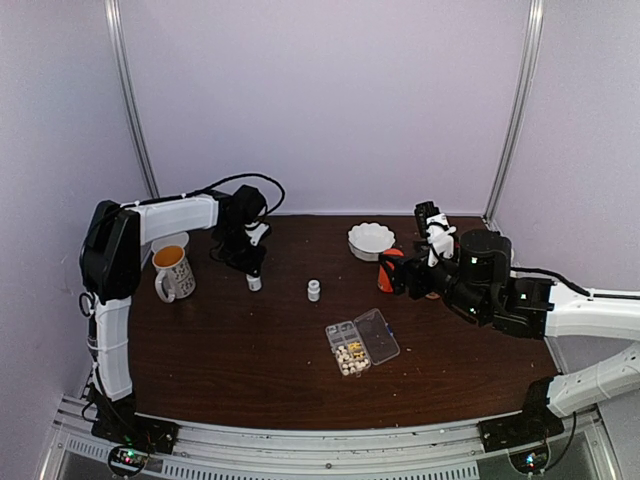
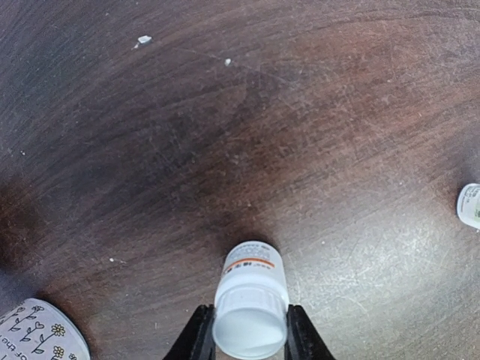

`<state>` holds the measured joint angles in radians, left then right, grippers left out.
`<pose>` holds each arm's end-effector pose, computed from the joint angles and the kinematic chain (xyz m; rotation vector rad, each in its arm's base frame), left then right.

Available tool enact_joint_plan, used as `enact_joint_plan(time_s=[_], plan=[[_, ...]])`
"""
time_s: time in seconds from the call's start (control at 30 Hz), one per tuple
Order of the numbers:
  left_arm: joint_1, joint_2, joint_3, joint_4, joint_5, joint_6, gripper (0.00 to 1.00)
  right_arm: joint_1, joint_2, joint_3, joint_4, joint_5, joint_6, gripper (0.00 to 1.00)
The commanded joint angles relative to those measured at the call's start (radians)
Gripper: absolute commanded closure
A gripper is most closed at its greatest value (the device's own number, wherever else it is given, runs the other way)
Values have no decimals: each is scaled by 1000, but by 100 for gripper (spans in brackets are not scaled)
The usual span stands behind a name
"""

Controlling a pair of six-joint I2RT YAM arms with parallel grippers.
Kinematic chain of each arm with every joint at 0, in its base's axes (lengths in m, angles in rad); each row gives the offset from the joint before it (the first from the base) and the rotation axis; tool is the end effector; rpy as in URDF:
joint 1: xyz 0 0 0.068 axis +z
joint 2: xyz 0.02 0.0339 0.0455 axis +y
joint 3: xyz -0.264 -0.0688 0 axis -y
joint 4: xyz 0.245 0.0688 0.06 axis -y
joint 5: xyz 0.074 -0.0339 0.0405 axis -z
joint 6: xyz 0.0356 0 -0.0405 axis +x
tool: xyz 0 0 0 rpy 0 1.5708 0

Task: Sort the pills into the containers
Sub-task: Pick up the pill bottle from the center of the board.

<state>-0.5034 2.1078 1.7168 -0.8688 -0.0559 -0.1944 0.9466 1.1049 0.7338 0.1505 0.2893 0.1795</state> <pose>0.3846 -0.2095 0.1982 0.4232 2.7976 -0.0773 0.1584 0.2026 0.2928 -0.4798 1.7511 0.5485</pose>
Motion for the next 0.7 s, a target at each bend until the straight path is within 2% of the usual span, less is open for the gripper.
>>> enact_joint_plan(time_s=[0.0, 0.17, 0.27, 0.37, 0.57, 0.67], plan=[[9, -86, 27, -32, 137, 3, 83, -5, -4, 11, 1, 1, -2, 15], [-3, -226, 16, -31, 448, -21, 91, -5, 12, 20, 46, -124, 20, 15], [-35, -325, 2, -12, 562, -38, 91, 3, 40, 47, 86, -255, 40, 17], [-71, -436, -25, 37, 685, -69, 92, 55, 64, 59, 151, -313, 14, 17], [-155, -607, -97, 167, 831, -157, 93, 104, 101, 101, 303, -462, 21, 17], [-205, -654, -101, 205, 878, -186, 93, 134, 100, 112, 362, -483, -19, 16]])
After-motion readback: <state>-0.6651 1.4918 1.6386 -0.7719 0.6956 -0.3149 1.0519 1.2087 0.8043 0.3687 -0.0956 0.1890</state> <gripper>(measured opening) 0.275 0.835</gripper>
